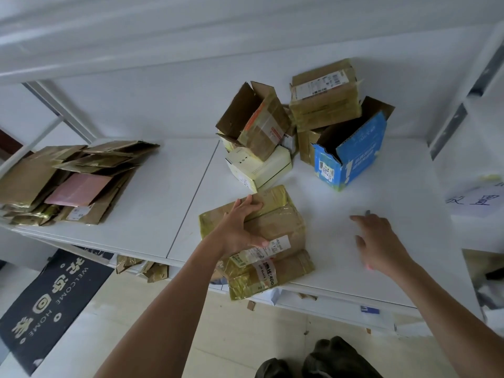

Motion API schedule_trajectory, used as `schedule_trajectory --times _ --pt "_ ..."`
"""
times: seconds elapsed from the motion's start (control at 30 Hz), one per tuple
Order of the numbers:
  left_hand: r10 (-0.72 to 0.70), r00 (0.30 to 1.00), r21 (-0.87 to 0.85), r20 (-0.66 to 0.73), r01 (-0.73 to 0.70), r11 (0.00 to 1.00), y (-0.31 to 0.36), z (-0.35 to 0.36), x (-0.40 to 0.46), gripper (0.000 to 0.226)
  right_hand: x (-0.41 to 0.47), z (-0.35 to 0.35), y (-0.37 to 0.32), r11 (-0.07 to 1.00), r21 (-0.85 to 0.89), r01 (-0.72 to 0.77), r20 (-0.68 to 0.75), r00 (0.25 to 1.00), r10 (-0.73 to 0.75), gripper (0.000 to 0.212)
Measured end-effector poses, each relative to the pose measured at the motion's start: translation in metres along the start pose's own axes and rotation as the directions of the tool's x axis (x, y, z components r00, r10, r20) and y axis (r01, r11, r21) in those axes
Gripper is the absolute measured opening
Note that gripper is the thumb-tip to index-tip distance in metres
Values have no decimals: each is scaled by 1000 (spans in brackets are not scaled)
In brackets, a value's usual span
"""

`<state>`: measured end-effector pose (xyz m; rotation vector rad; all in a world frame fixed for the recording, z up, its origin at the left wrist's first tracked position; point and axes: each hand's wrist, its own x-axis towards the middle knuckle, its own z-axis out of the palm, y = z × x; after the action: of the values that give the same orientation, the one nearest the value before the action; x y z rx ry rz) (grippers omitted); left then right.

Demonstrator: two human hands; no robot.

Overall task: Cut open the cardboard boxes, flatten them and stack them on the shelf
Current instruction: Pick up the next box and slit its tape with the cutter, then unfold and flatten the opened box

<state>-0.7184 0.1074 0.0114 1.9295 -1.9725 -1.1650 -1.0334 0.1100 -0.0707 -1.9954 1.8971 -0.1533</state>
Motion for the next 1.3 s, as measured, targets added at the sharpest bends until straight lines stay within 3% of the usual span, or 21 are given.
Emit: schedule_trajectory --times 0.07,0.1,0.17,0.2,0.27,0.33,0.43,0.53,0.73,0.83,0.9,0.97,1.1,1.3 --pt "7 1000 -34 12 -6 999 -3 -1 -1 97 -6 -2 -24 956 284 78 -69 996 -61 47" --pt "22 1000 -134 15 -20 991 -3 -3 -3 89 -11 -3 -39 890 446 95 -58 995 -77 49" --pt "42 994 -363 -102 -77 929 -2 -10 -4 65 -23 -8 -67 738 674 41 78 989 -127 61" --pt "8 976 -352 -217 -86 932 -3 -15 -3 57 -29 -10 -80 659 752 -14 153 976 -153 65" --pt "-86 912 -67 -400 64 996 -11 -26 -2 57 -37 -8 -99 515 852 -96 219 958 -183 56" --pt "-113 923 167 -367 185 968 -19 -31 -7 63 -38 -4 -112 453 887 -92 171 976 -135 34" --pt "-184 935 81 -303 217 973 -24 -30 -15 59 -36 0 -124 429 894 -129 149 989 -13 31" --pt "-215 937 -89 -275 197 976 -21 -34 -28 45 -33 -4 -133 423 900 -105 117 993 -2 30" --pt "-205 911 -361 -359 67 930 5 -42 -56 36 -21 -39 -149 412 905 108 -105 994 -31 47" --pt "-200 901 -482 -385 -11 876 19 -42 -60 34 -15 -60 -155 468 831 301 -327 945 -27 56" --pt "-201 901 -473 -384 -5 881 25 -33 -60 37 -13 -67 -159 575 690 440 -482 872 -89 58" --pt "-185 906 -430 -381 4 903 28 -21 -60 54 -13 -67 -163 658 551 513 -550 816 -175 63" --pt "-39 893 -235 -449 -76 969 32 -10 -64 99 -11 -61 -156 677 492 547 -558 795 -236 80" --pt "168 842 -25 -513 -210 977 50 -26 -65 92 -11 -61 -159 674 462 576 -578 772 -264 92"
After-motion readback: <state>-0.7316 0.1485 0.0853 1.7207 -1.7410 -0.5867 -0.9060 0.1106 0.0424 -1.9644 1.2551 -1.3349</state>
